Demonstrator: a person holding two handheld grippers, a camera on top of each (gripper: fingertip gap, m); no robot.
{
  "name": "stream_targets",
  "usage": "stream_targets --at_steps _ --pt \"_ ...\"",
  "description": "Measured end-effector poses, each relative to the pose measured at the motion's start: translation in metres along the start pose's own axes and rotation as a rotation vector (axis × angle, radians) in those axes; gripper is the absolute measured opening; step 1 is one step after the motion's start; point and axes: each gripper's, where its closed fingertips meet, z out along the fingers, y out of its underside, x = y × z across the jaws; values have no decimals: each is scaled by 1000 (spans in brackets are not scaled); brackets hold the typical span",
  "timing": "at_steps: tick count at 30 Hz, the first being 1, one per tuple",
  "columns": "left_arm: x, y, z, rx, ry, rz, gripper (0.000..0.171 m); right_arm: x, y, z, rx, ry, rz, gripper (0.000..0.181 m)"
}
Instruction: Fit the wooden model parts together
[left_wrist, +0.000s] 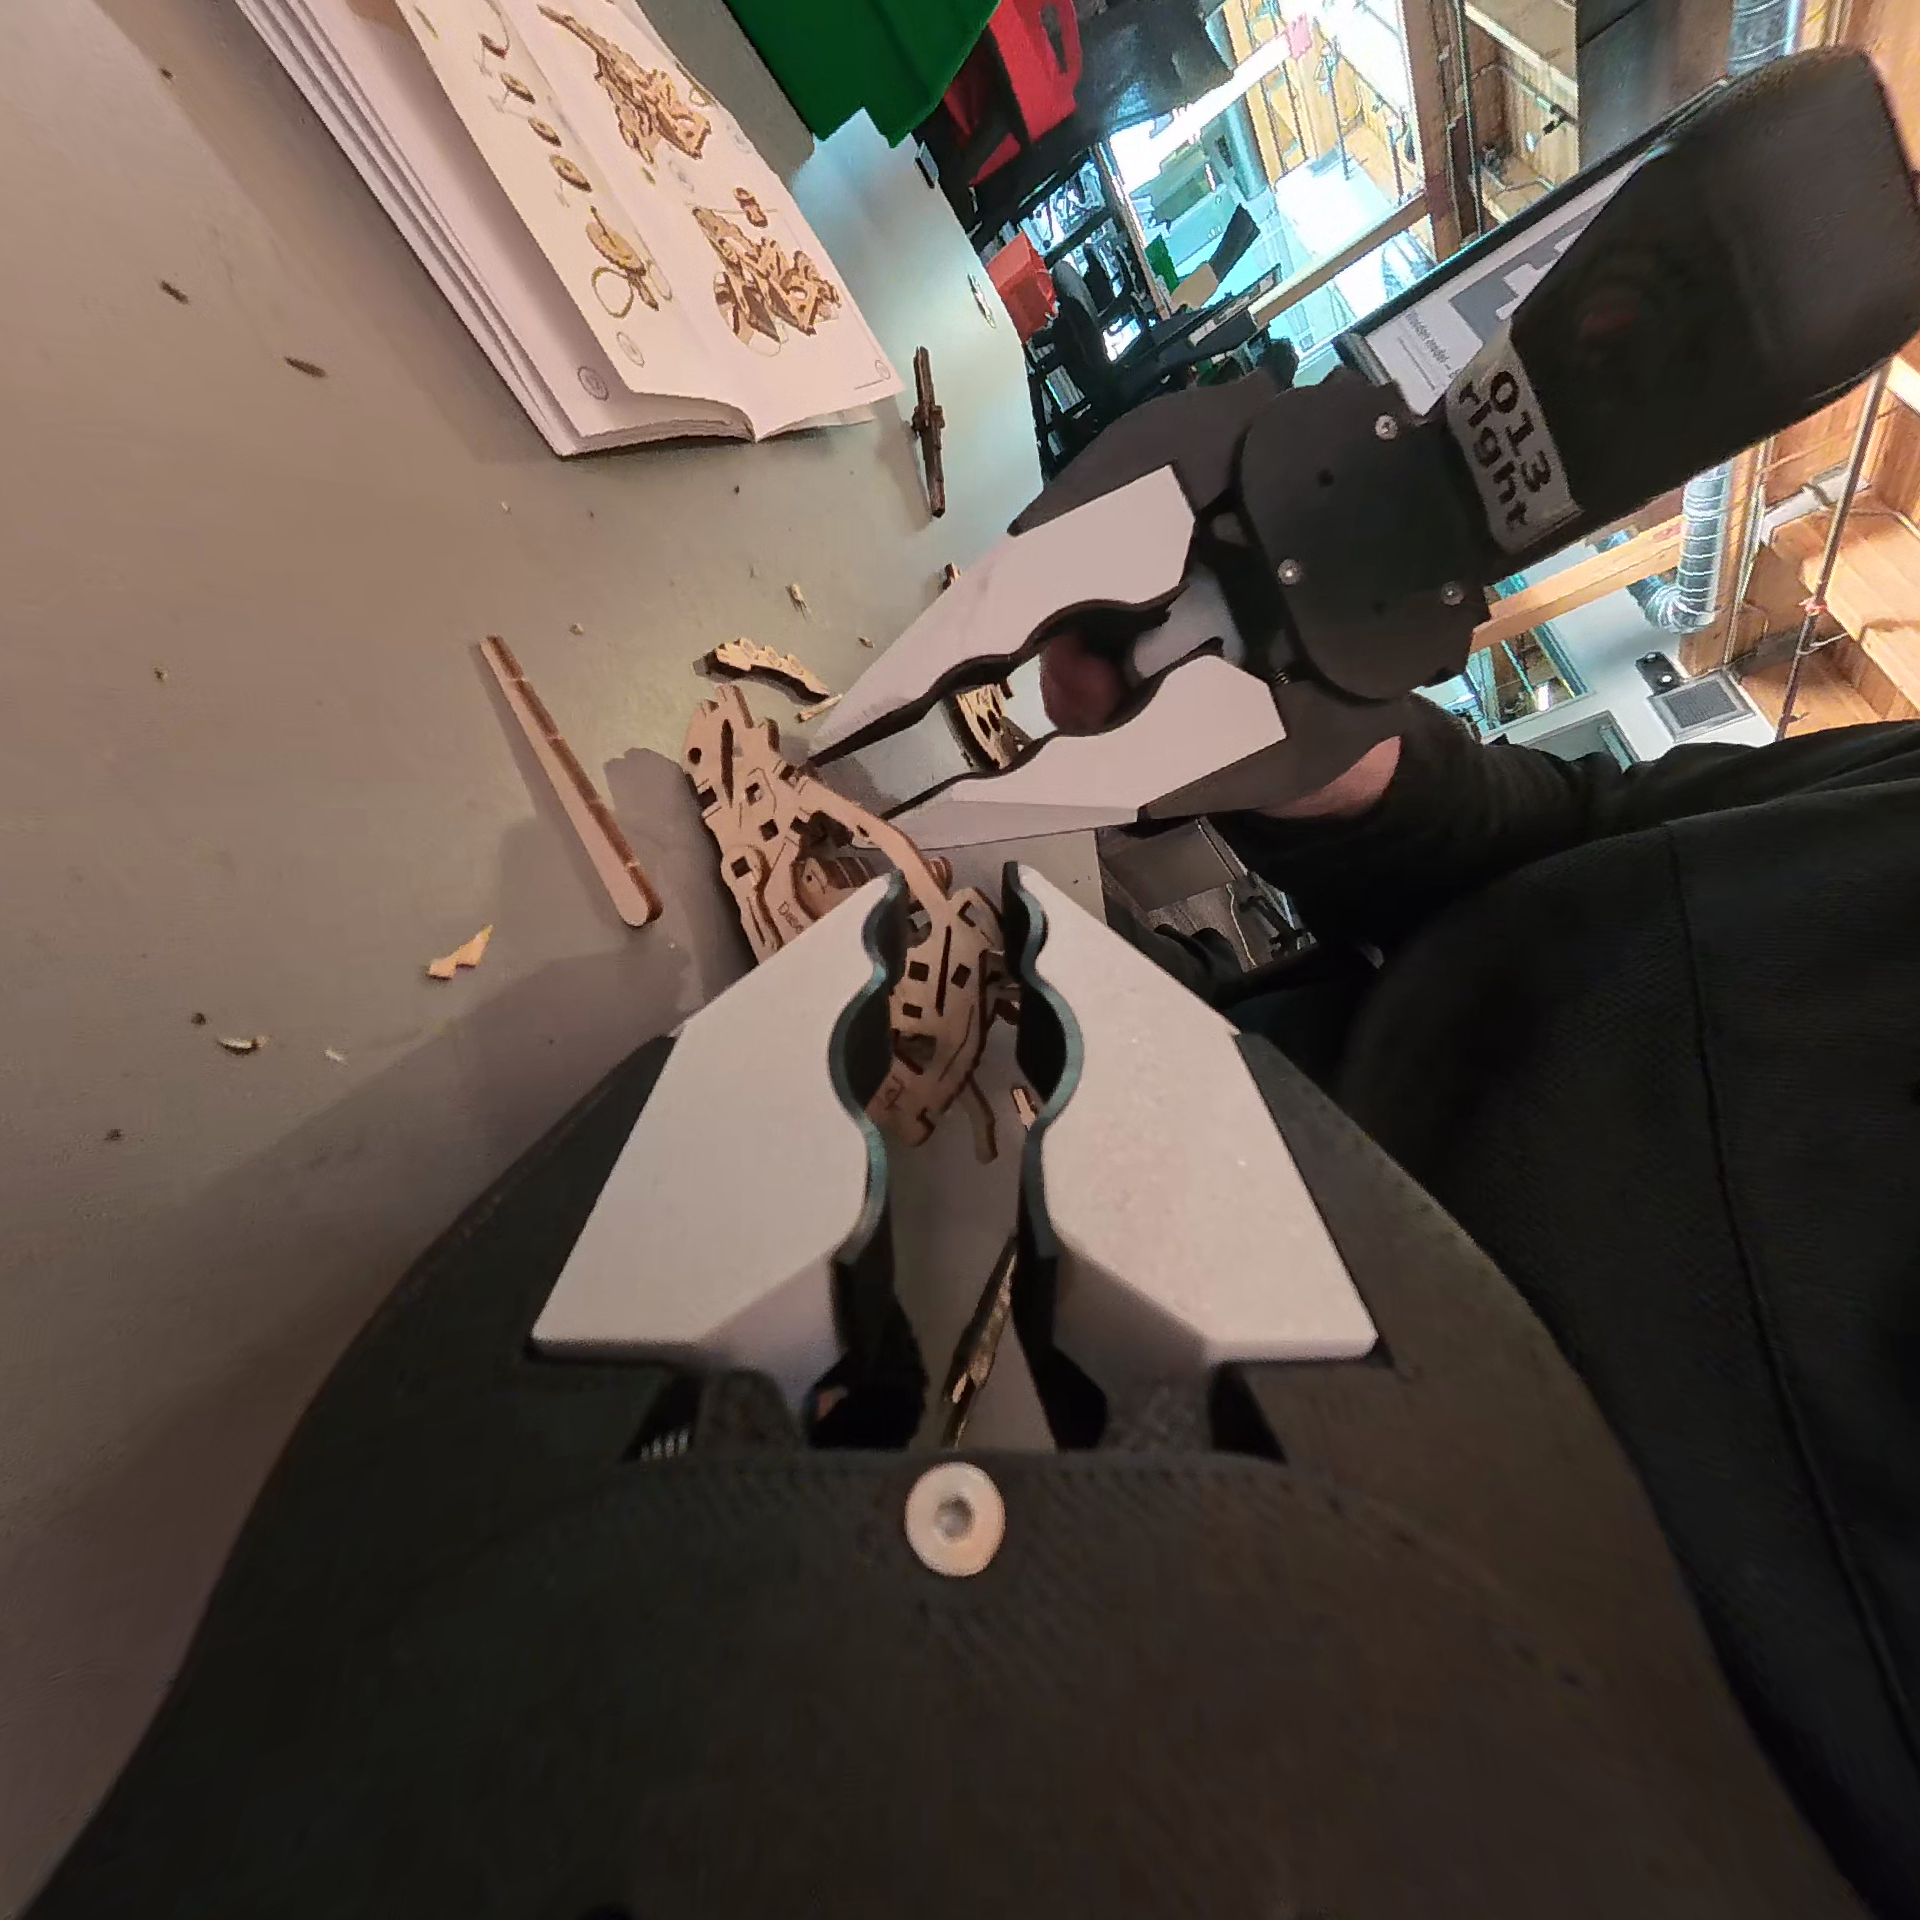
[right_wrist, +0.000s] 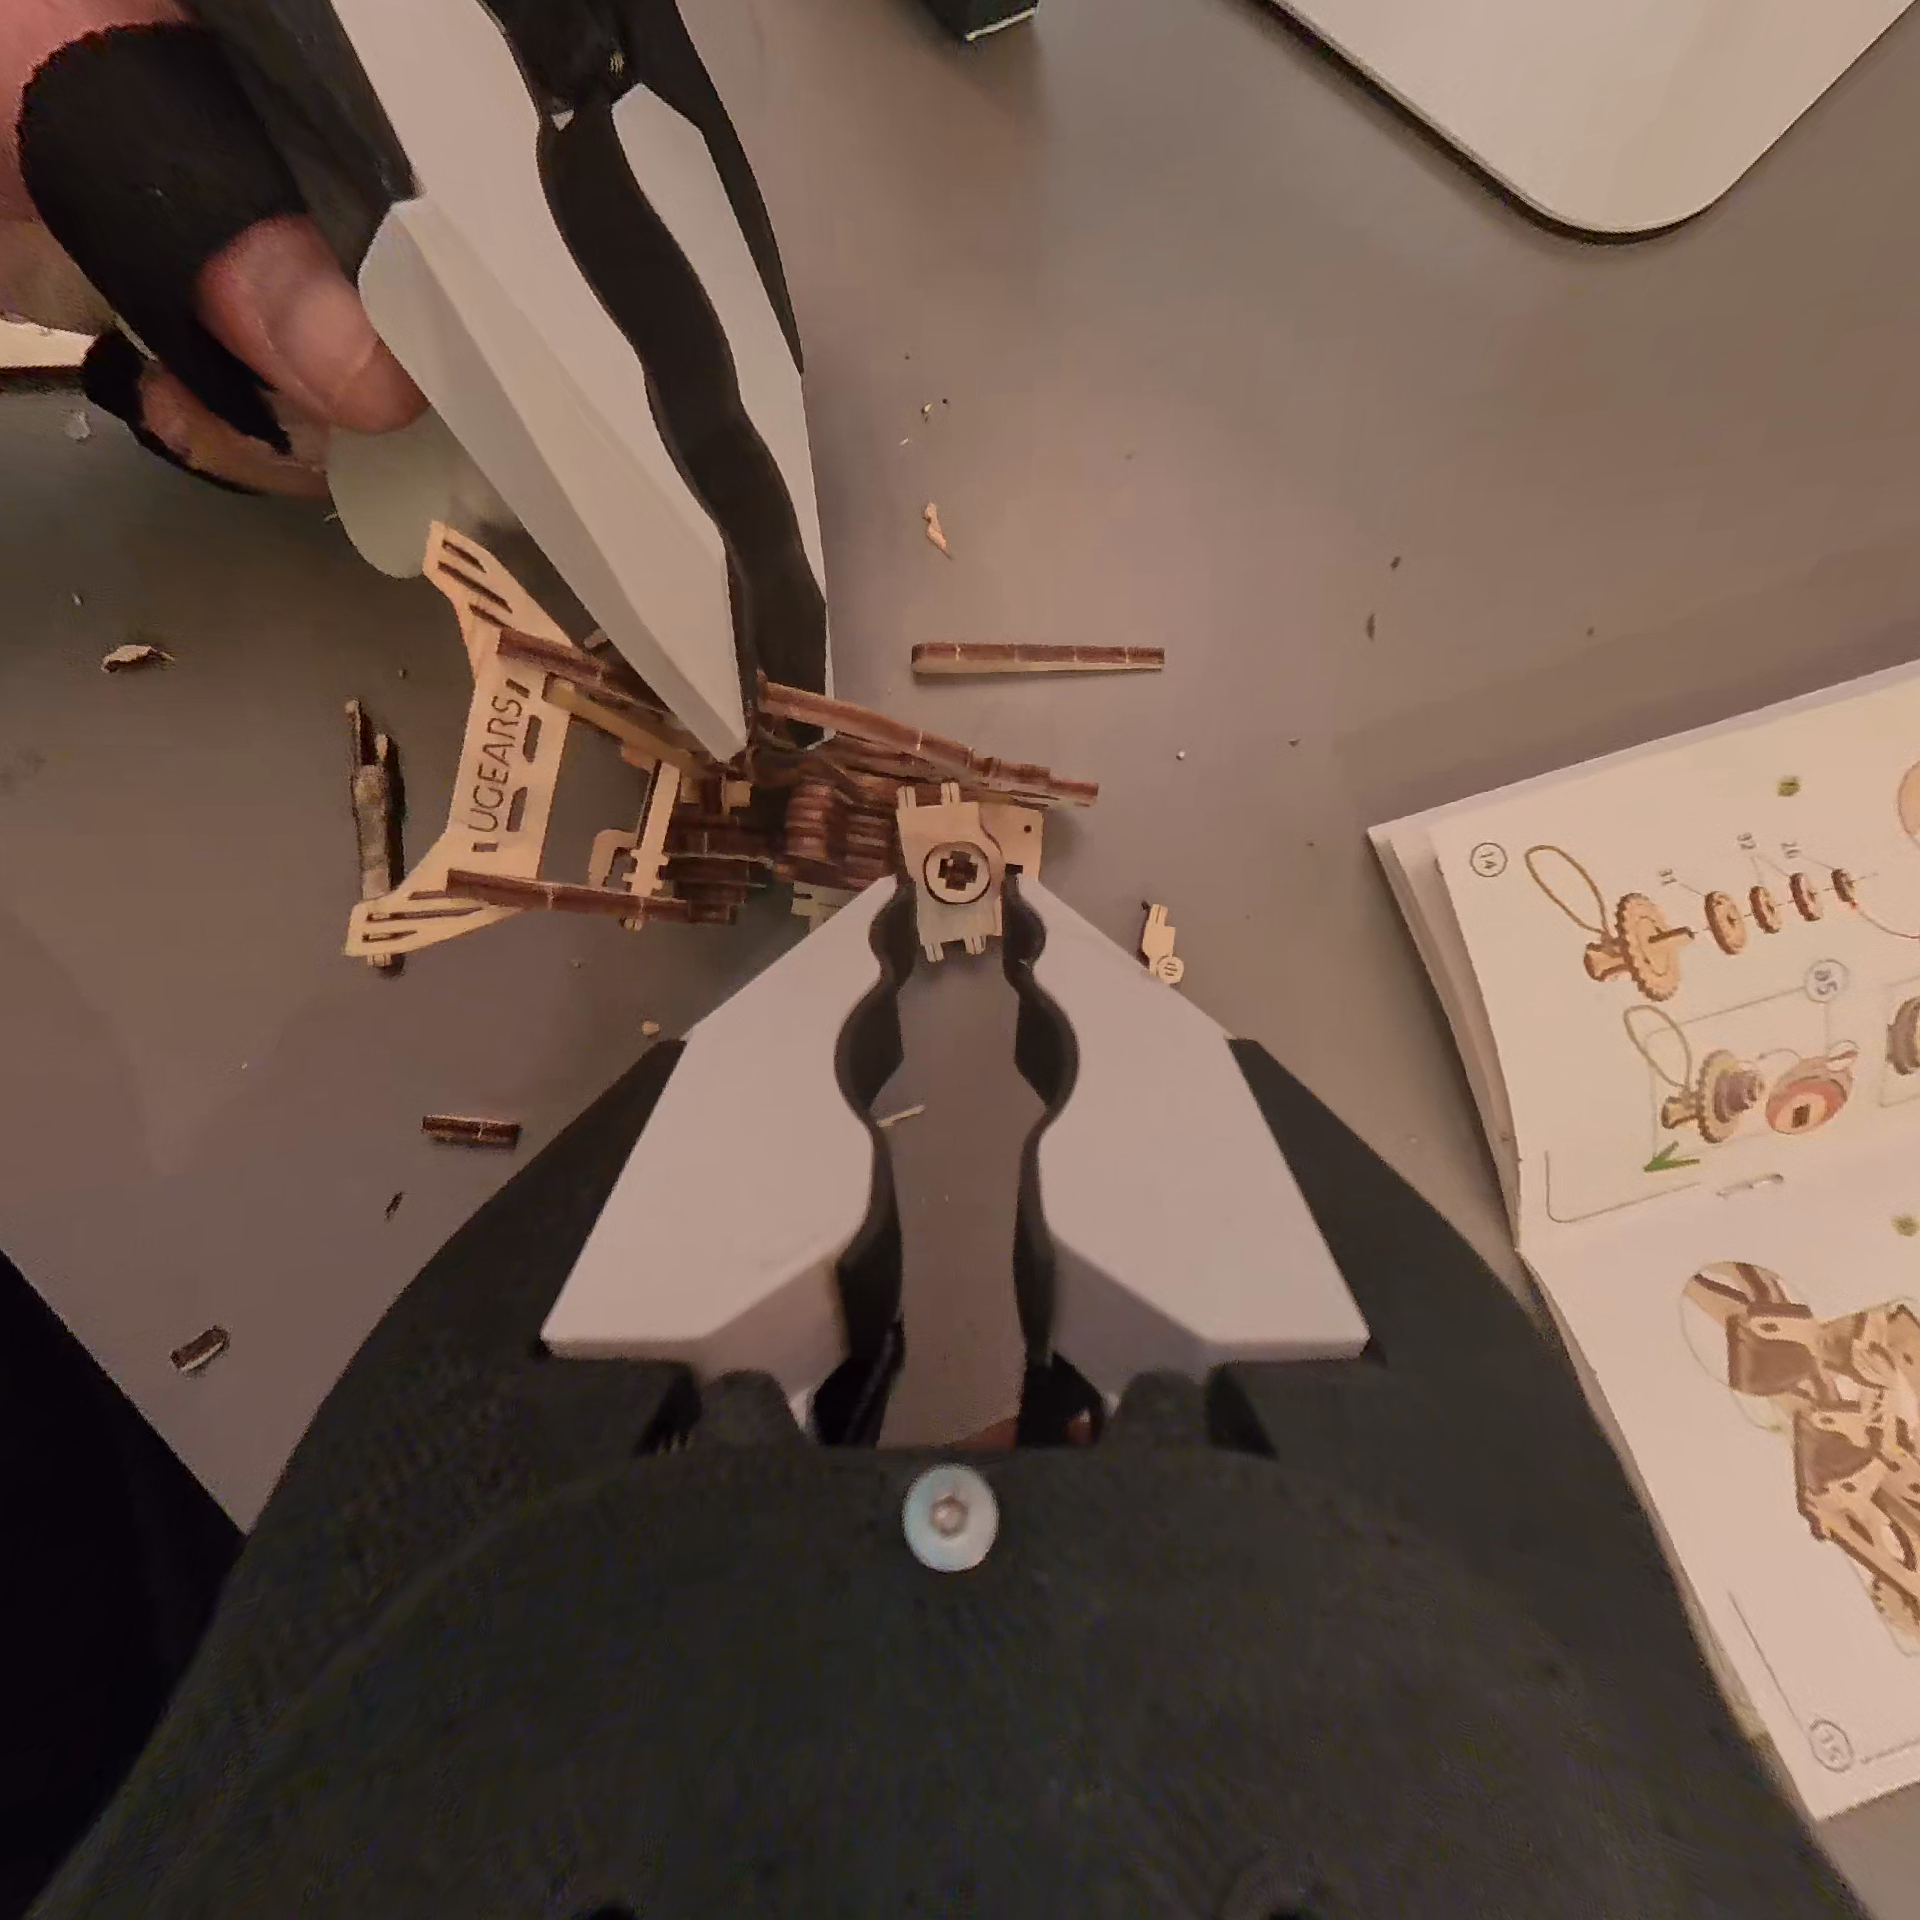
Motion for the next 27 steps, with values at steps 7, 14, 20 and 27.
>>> stream_targets --at_steps 7,14,20,27 --pt "0 0 0 2 2 -3 15 -1 -7 -3 27 5 -4 15" --pt "0 0 0 1 7 -5 15 -3 -6 1 7 -5 -99 15" --pt "0 0 -1 -1 10 -6 15 -1 -7 1 -6 -41 -146 18" --pt "1 0 -1 -3 18 -11 15 0 -3 -3 -21 -133 -269 21"
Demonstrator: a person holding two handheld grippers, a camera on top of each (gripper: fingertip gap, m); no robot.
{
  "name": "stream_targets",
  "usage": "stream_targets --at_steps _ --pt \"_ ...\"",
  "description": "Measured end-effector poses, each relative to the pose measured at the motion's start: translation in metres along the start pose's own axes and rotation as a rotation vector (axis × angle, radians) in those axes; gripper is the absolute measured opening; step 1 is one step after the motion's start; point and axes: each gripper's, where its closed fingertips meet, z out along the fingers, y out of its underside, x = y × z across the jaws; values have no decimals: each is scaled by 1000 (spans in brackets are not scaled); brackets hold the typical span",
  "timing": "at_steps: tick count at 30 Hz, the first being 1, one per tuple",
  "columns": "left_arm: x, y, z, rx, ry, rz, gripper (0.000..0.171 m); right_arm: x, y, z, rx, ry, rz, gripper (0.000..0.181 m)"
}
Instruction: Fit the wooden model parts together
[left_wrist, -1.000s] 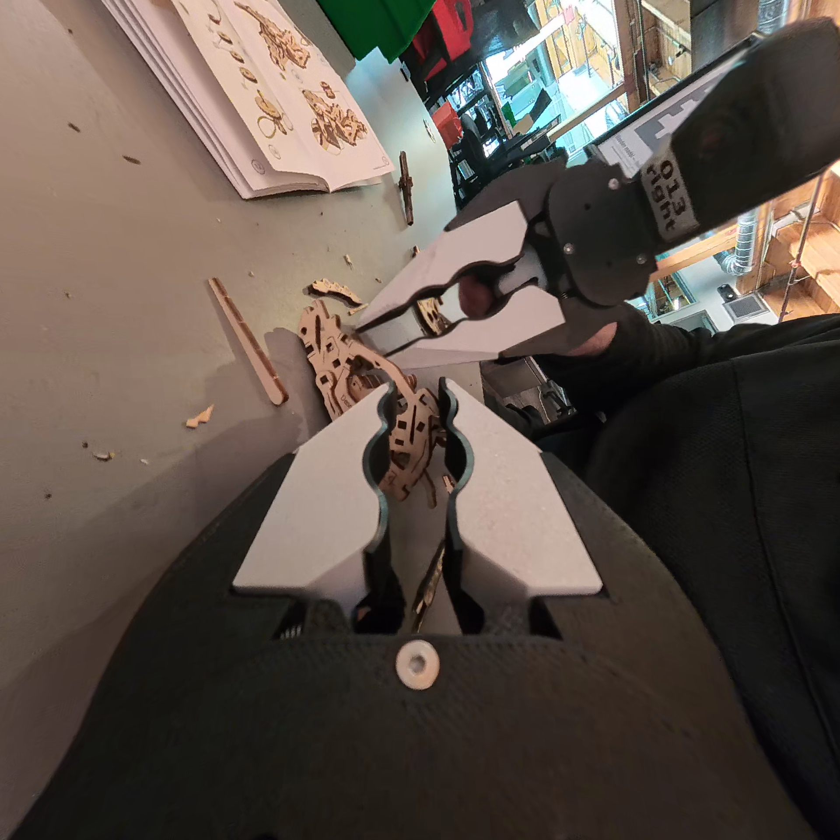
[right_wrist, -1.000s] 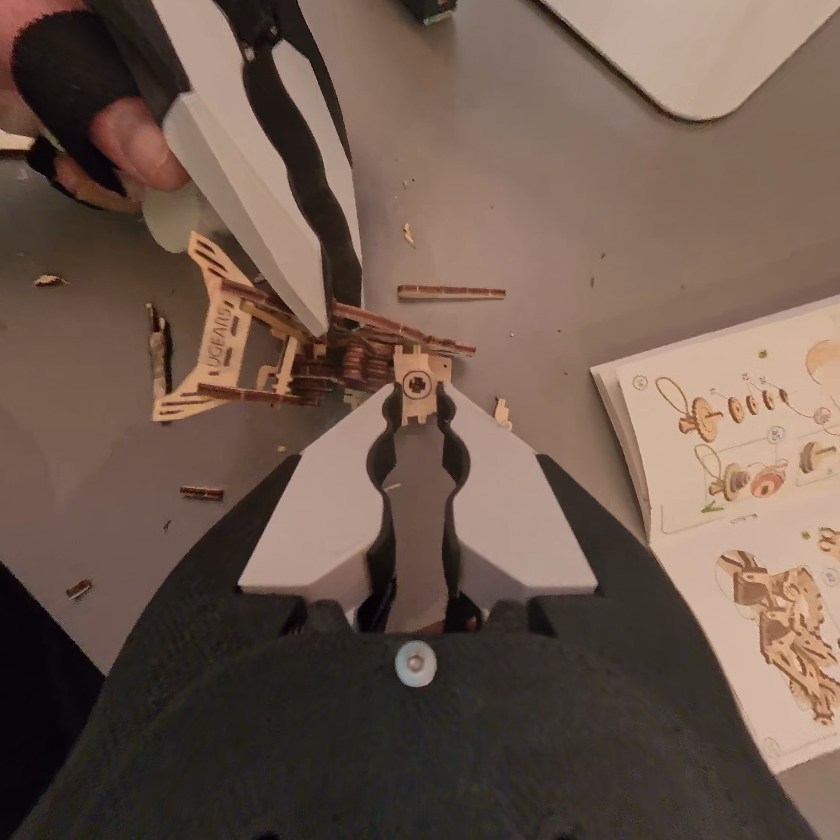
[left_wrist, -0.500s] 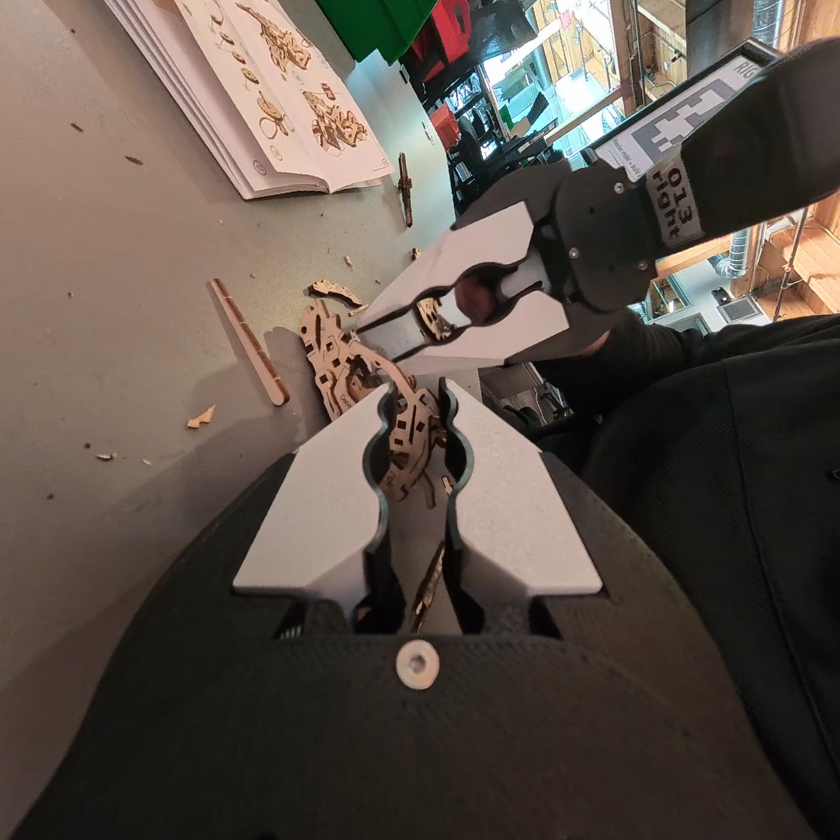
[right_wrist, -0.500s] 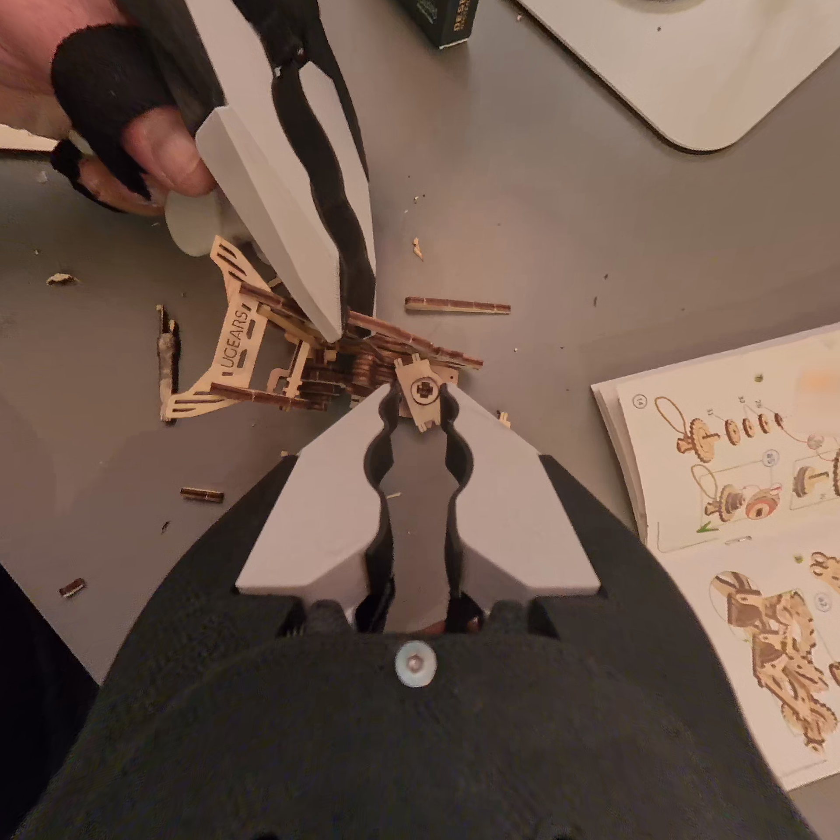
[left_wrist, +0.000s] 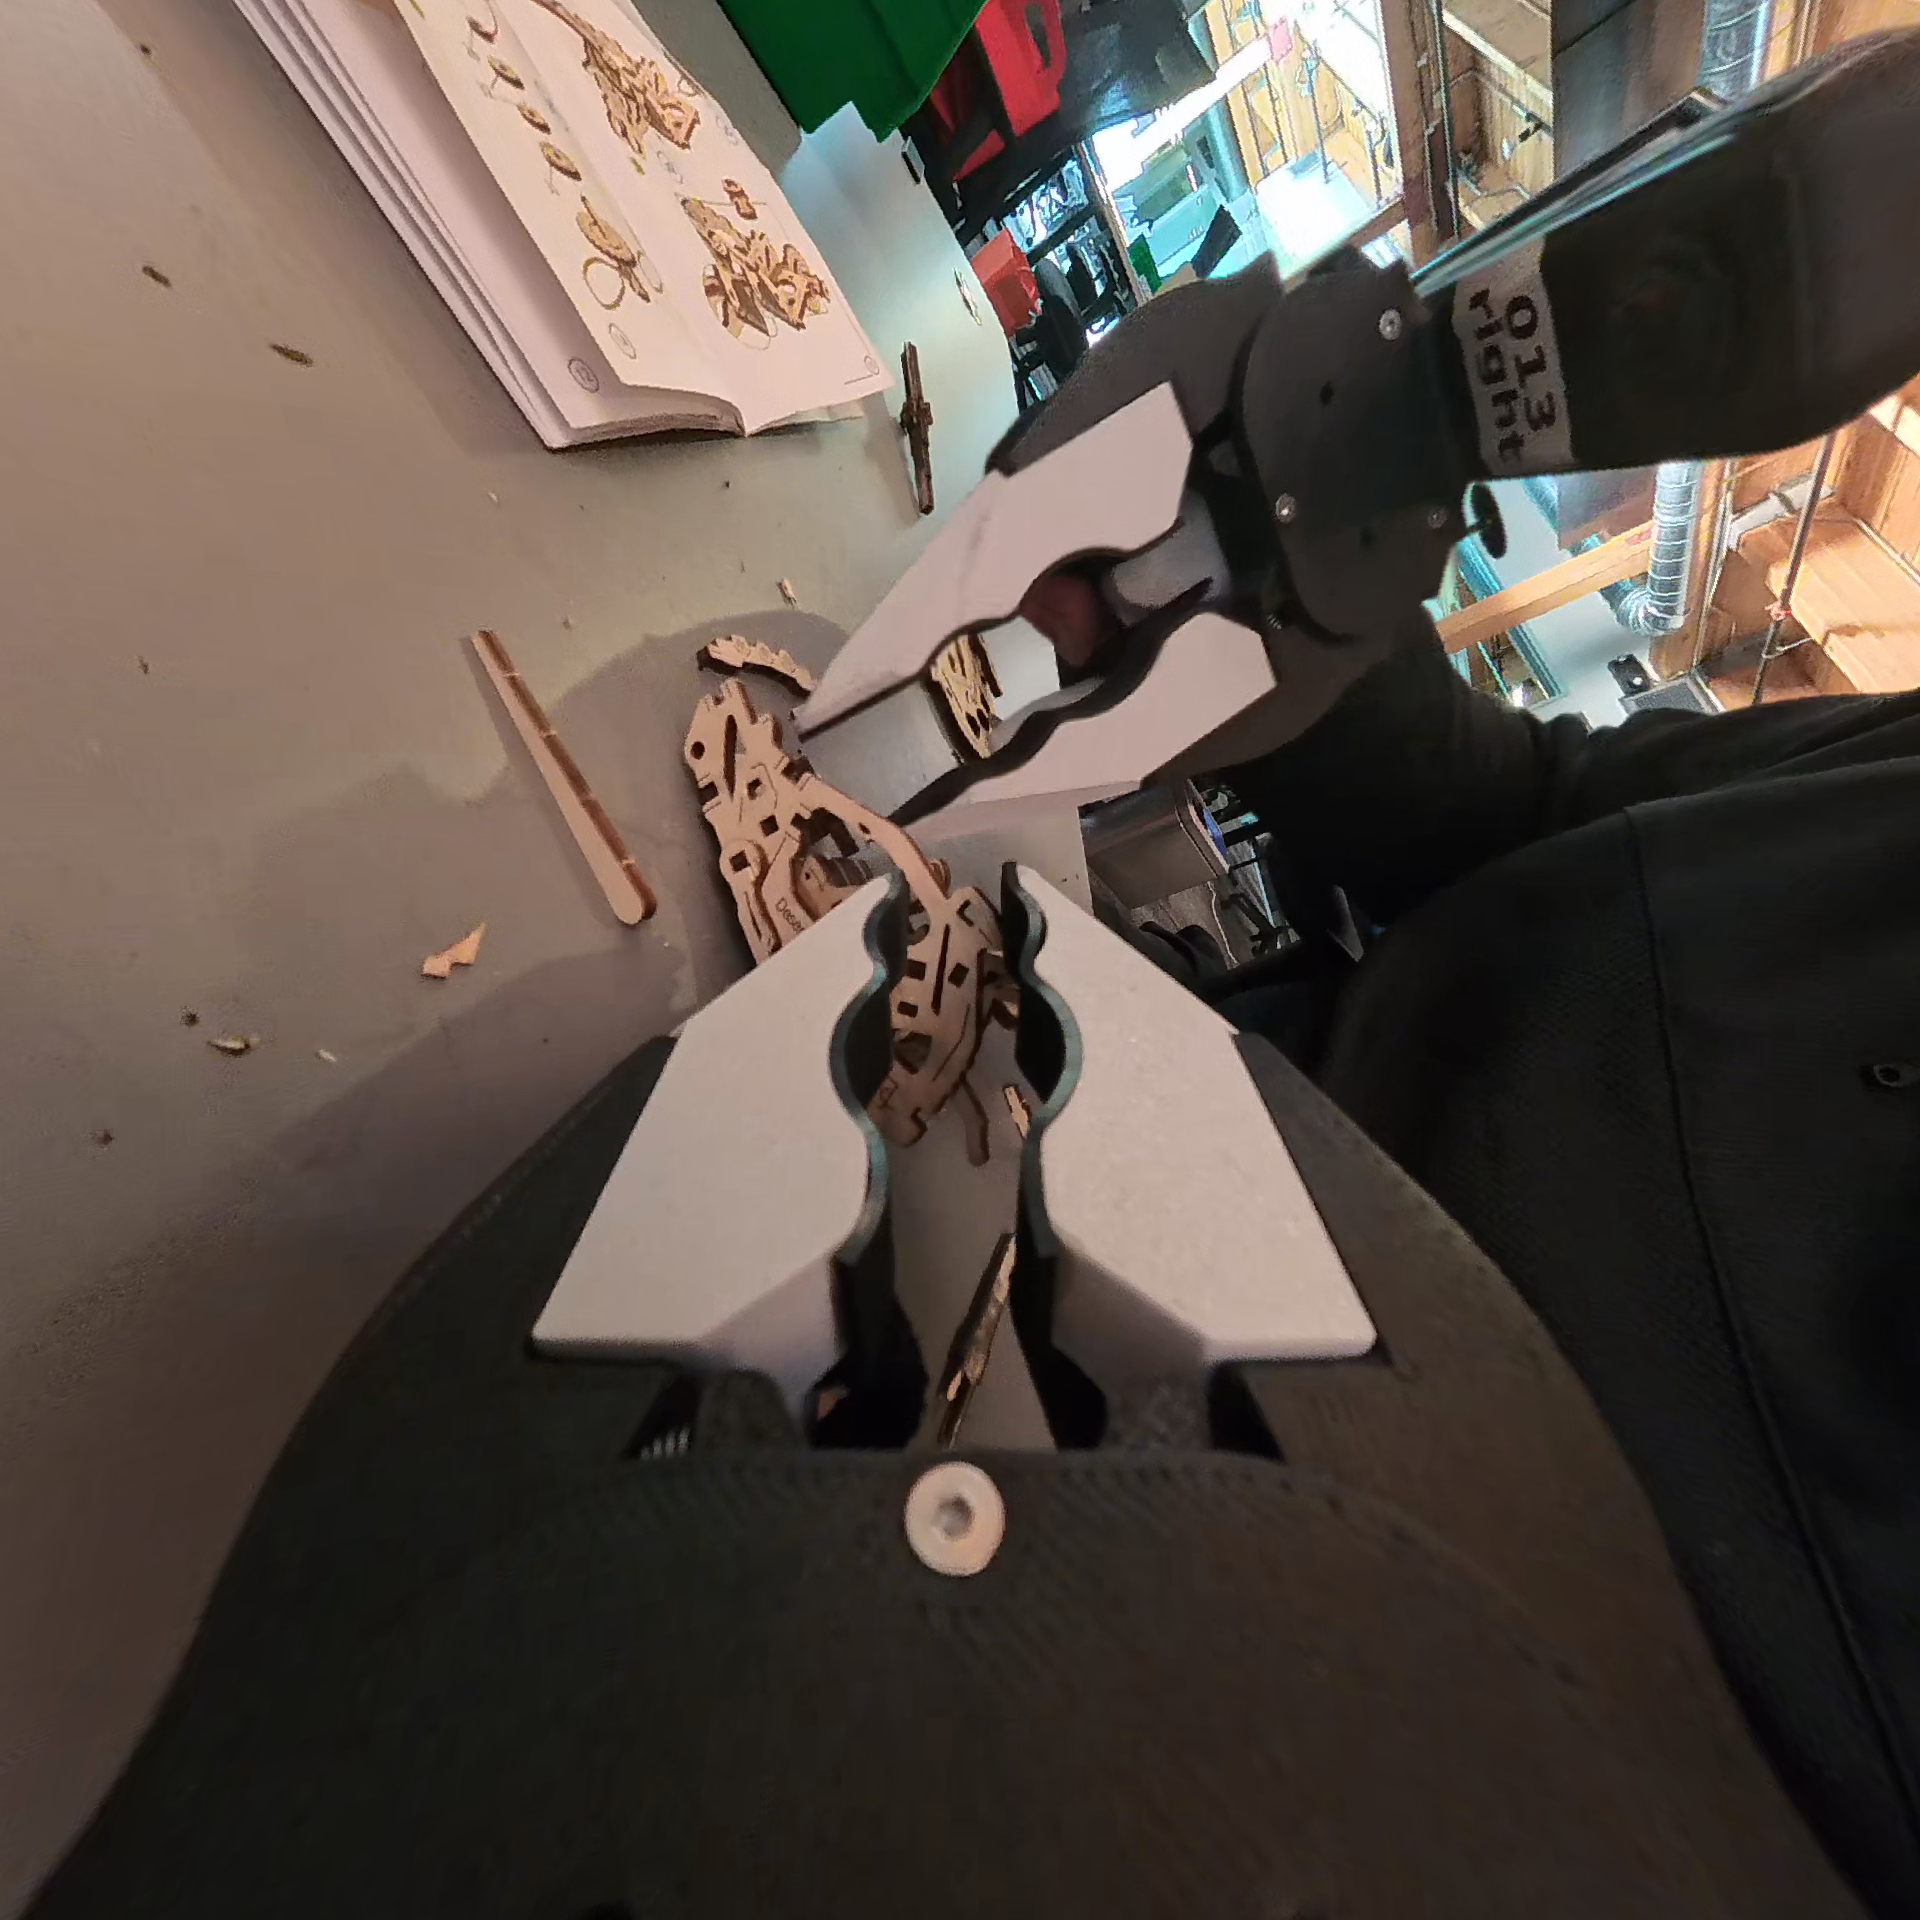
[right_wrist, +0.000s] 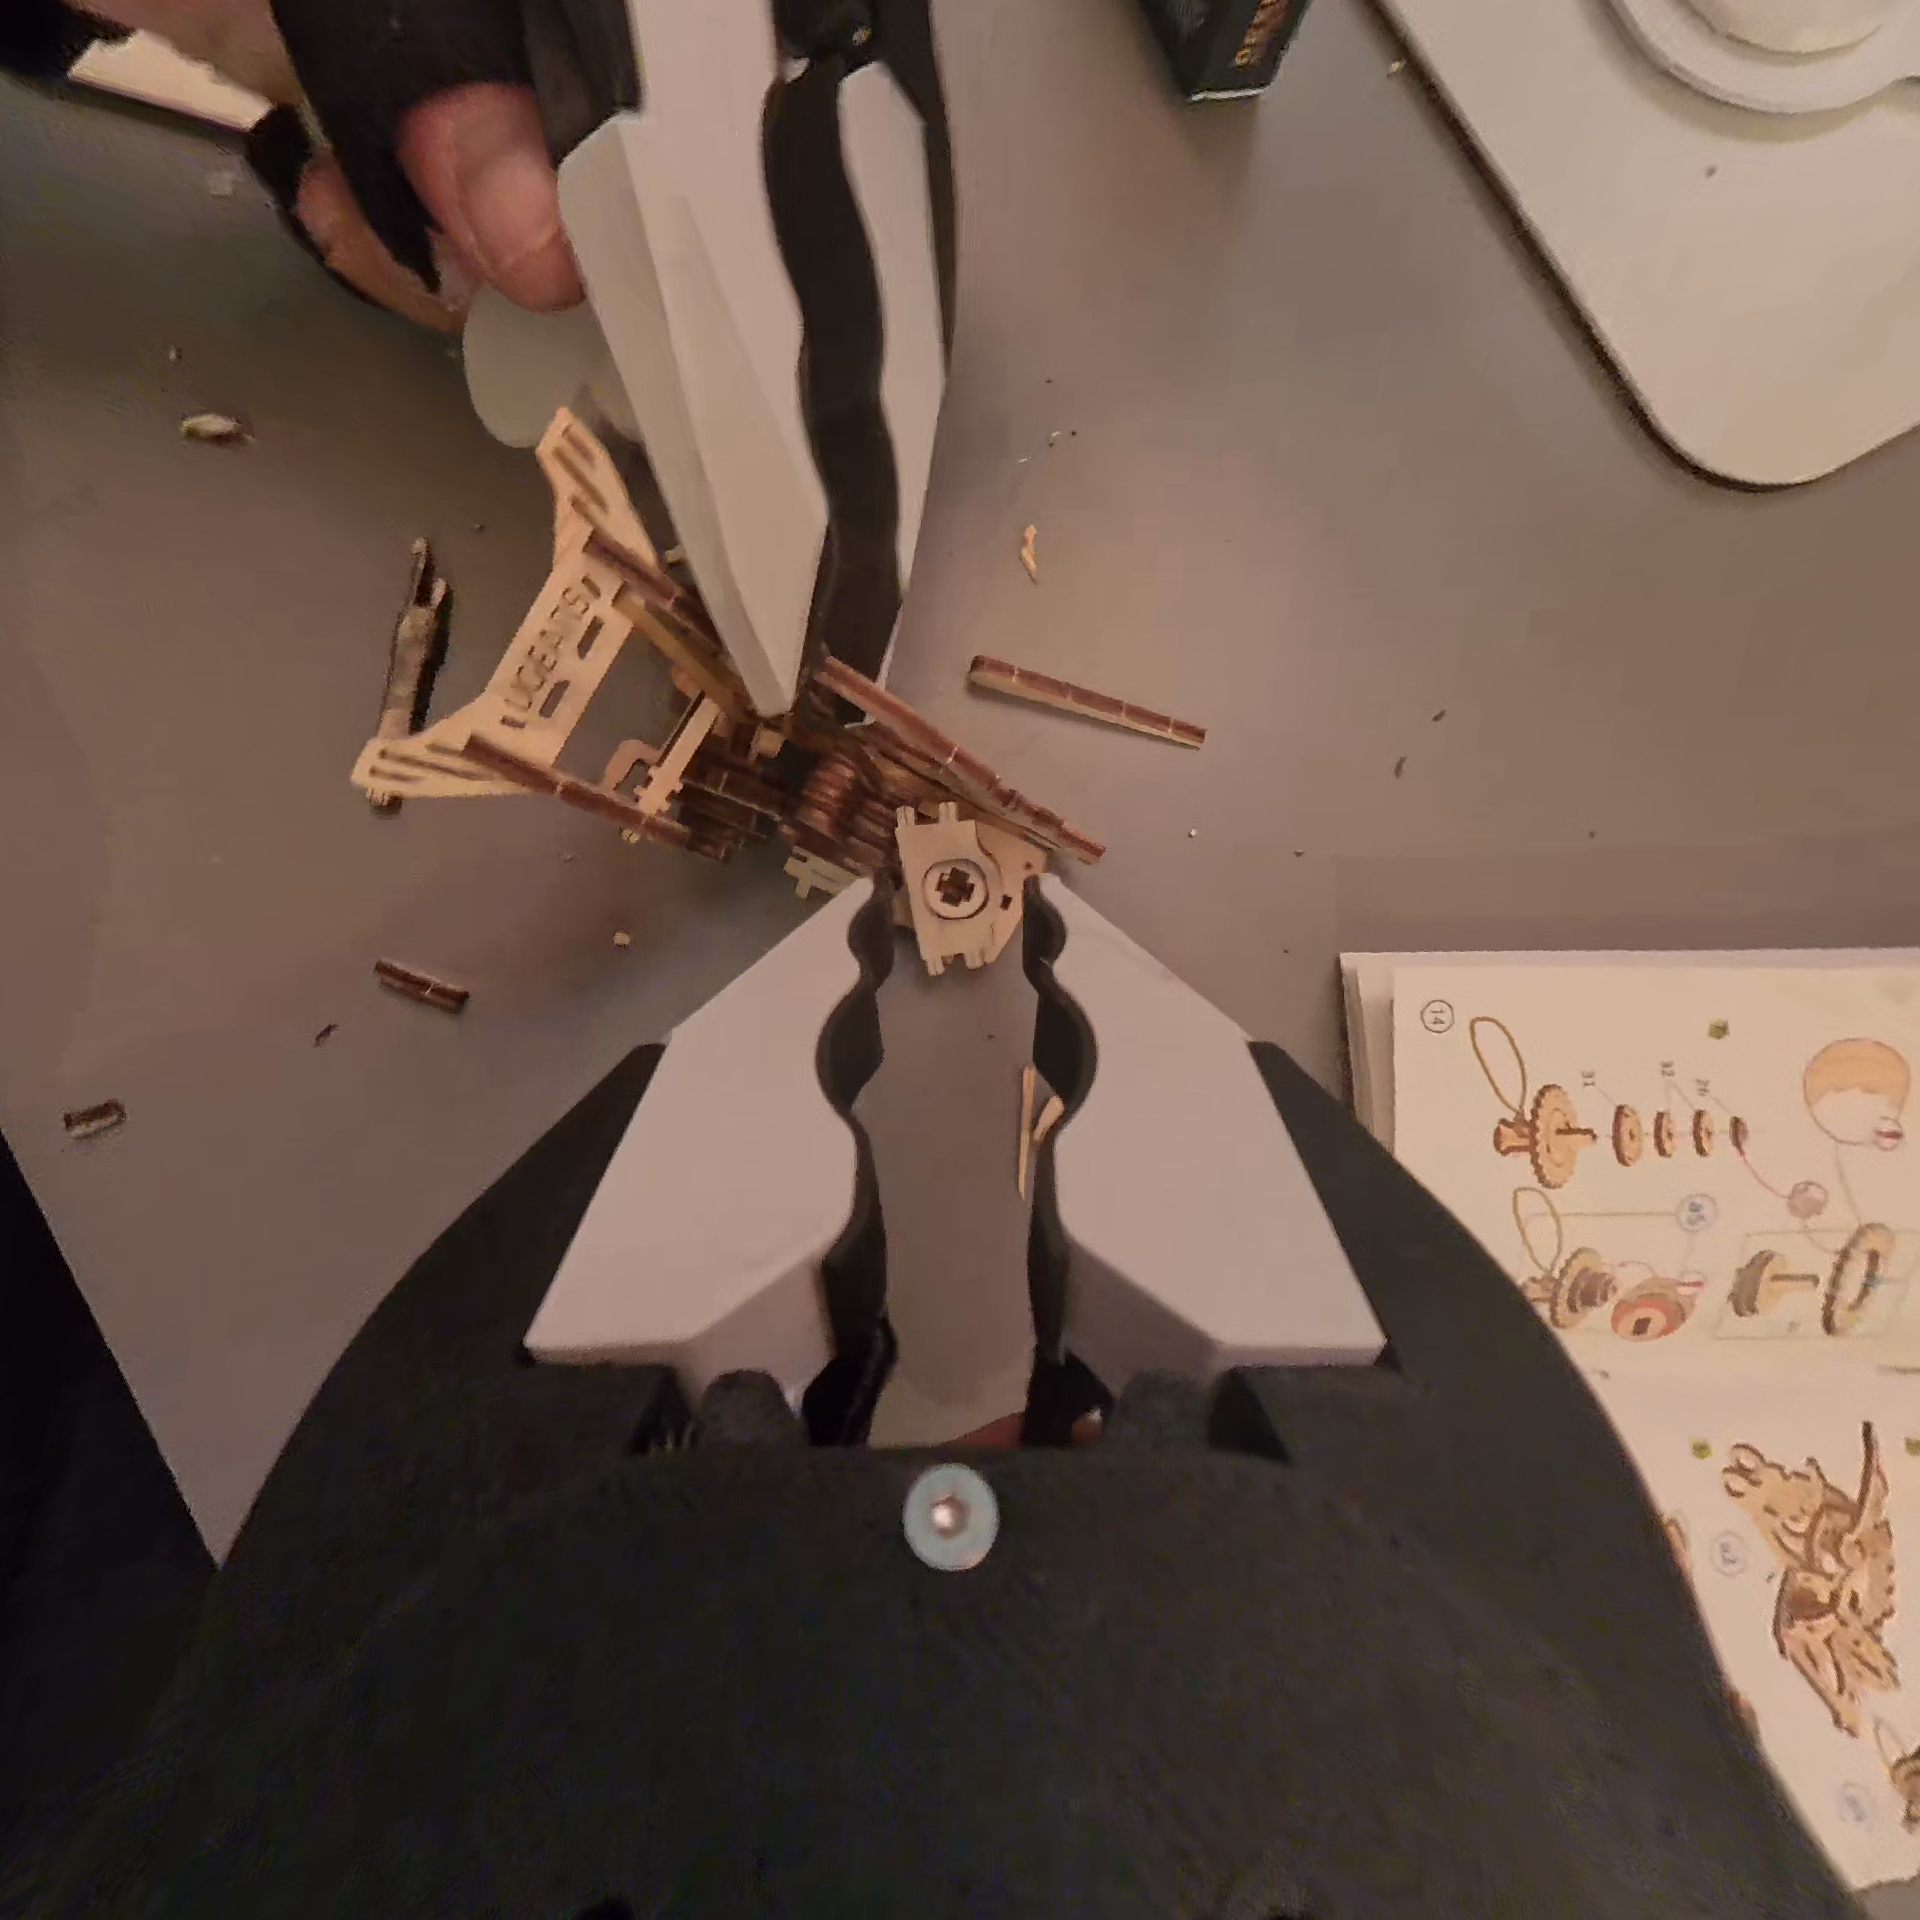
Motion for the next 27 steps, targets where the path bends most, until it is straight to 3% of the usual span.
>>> stream_targets --at_steps 8,21,27 --pt "0 0 0 1 -2 3 15 -2 5 8 -25 -55 4 15" --pt "4 -1 6 31 -58 72 15 -2 9 4 -100 -57 410 15" --pt "10 3 12 40 -107 149 15 -4 11 1 -86 -52 491 15"
